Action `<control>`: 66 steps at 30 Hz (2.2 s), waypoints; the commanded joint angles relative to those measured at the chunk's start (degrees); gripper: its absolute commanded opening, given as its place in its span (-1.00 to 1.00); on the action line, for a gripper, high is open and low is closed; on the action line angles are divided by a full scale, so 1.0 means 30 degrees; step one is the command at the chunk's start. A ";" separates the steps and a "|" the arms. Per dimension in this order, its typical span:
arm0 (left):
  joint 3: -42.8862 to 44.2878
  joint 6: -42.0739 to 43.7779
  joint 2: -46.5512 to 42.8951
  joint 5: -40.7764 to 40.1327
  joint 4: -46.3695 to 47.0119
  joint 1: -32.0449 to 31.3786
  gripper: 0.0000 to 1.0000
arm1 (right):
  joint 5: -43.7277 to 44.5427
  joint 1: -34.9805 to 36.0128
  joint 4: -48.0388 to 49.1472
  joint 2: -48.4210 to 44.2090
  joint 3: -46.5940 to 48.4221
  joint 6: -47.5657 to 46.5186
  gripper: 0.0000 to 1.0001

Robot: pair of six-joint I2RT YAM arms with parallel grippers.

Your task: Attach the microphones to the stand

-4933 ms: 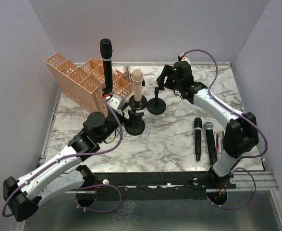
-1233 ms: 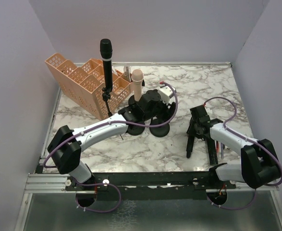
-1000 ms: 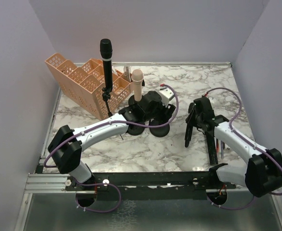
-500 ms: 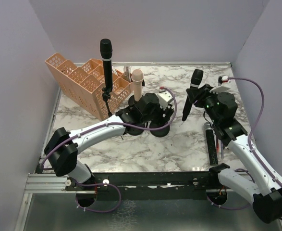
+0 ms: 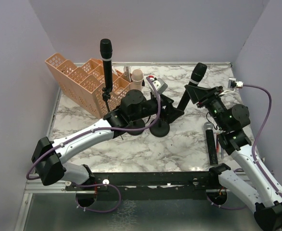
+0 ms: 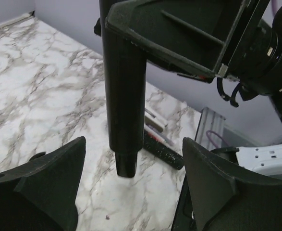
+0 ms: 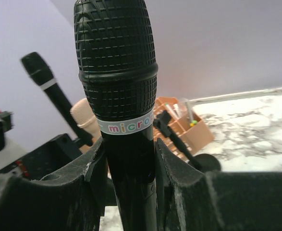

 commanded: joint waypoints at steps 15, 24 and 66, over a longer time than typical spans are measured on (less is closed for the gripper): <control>0.0753 -0.1087 0.1781 0.2504 0.2650 -0.0142 -0.95 | -0.4809 -0.0089 0.2240 -0.0255 -0.0645 0.3669 -0.75; -0.0407 0.0835 0.0884 0.3744 0.2710 -0.0138 -1.00 | -0.6755 -0.0069 0.0554 0.0148 0.0410 0.4156 -0.21; 0.0023 0.5333 0.0288 -0.3641 -0.4634 -0.0033 0.61 | 0.1680 -0.0071 -0.2308 -0.0676 0.0782 -0.2977 -0.98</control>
